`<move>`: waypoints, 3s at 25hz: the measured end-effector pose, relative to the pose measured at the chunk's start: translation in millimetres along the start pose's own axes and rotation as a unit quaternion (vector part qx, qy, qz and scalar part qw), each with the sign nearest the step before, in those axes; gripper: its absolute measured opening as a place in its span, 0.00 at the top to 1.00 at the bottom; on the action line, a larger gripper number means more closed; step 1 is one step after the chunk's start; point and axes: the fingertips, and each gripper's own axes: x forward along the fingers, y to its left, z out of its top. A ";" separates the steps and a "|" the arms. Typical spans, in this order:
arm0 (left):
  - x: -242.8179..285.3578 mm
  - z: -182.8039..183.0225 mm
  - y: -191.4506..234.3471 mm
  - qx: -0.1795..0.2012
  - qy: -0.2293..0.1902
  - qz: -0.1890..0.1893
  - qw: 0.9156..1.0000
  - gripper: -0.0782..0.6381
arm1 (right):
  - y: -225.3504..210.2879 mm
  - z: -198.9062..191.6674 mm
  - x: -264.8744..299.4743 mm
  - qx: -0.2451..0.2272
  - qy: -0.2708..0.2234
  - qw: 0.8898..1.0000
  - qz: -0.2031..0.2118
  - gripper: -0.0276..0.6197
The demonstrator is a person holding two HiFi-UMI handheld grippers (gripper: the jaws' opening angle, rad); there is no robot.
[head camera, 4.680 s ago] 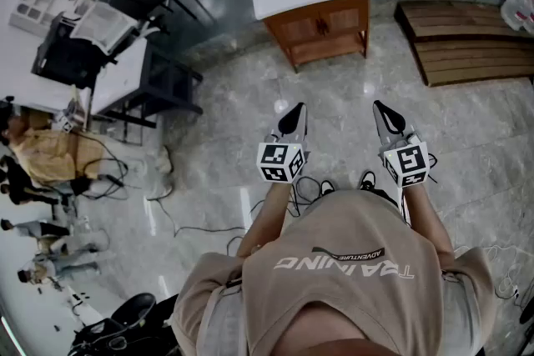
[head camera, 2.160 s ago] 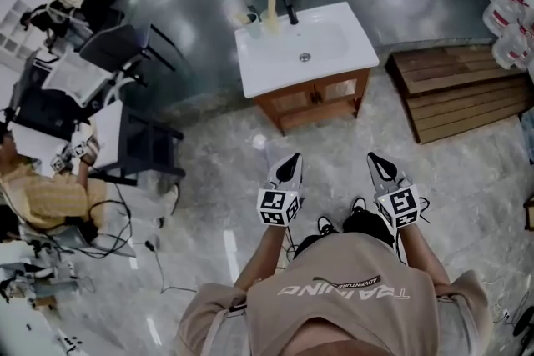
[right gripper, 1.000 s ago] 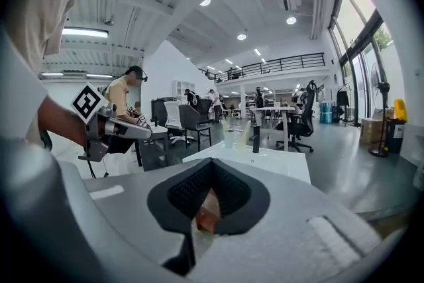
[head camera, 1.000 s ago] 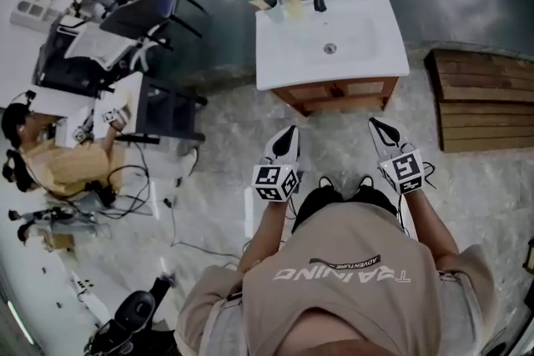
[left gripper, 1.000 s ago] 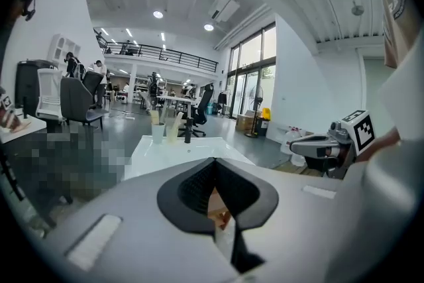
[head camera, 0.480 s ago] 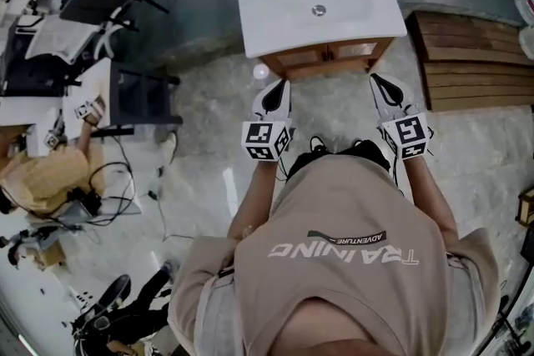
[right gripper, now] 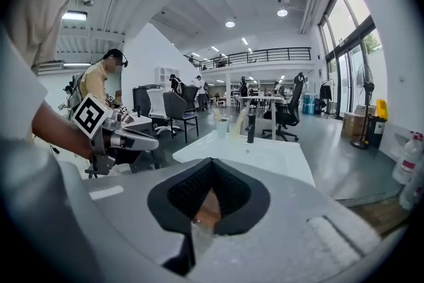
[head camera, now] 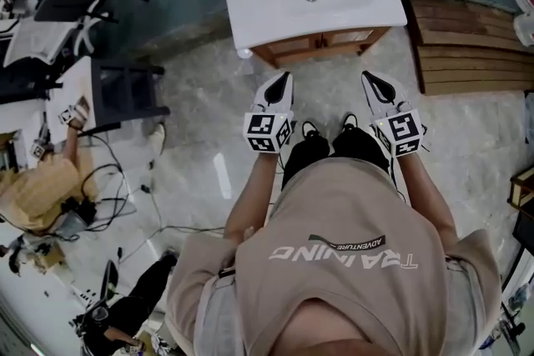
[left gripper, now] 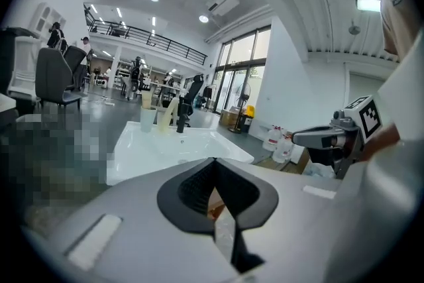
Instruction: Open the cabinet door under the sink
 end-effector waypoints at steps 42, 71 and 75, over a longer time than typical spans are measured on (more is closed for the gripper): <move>234.0 -265.1 30.8 -0.197 0.102 0.055 0.973 0.87 | -68.9 -281.4 128.9 0.035 0.139 0.986 0.089 0.95; 290.3 -292.0 92.8 -0.651 -0.188 0.026 0.735 0.69 | -75.5 -299.5 143.3 0.045 0.167 0.979 0.110 0.95; 289.5 -293.9 95.3 -0.662 -0.221 0.023 0.716 0.75 | -75.3 -310.7 139.8 0.045 0.179 0.976 0.114 0.95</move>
